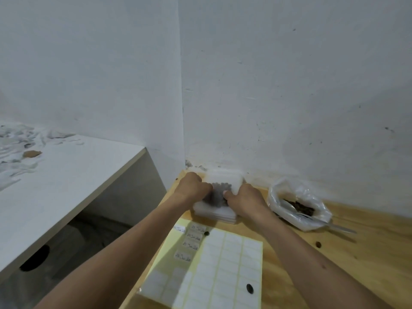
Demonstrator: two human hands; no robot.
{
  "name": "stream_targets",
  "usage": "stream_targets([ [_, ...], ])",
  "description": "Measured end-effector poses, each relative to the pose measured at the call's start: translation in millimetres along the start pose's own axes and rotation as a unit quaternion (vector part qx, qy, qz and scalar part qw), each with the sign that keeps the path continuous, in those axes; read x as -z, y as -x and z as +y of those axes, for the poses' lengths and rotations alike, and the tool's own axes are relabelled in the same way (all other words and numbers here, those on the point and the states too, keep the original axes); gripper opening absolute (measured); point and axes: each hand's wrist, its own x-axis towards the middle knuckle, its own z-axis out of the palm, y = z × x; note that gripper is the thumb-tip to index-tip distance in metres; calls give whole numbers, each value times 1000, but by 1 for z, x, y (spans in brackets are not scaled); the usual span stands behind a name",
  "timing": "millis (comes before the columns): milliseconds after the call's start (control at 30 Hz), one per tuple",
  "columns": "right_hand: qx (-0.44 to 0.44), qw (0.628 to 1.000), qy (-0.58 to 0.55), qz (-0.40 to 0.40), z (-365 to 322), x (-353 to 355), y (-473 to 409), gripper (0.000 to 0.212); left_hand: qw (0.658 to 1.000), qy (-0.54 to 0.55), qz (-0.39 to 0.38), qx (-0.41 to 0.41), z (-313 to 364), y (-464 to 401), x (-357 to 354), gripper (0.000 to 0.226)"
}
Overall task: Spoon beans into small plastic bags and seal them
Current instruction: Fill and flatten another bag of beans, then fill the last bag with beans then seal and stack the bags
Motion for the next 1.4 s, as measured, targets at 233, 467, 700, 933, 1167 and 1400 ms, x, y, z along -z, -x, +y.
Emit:
stream_targets([
  [233, 47, 999, -3, 16, 1, 23, 21, 36, 1000, 1, 2, -1, 2, 10, 3, 46],
  [467, 101, 993, 1, 57, 11, 94, 45, 28, 990, -35, 87, -104, 38, 43, -2, 49],
  [700, 39, 990, 29, 136, 79, 167, 94, 55, 962, 2, 70, -265, 89, 106, -68, 33],
  [933, -117, 975, 137, 127, 195, 218, 158, 34, 934, -32, -115, -336, 122, 179, -171, 37],
  [1167, -231, 950, 207, 21, 272, 215, 210, 43, 856, -265, -263, -358, 138, 223, -268, 96],
  [1400, -239, 964, 40, 106, 295, 215, 222, 51, 847, -317, -280, -321, 154, 228, -291, 114],
])
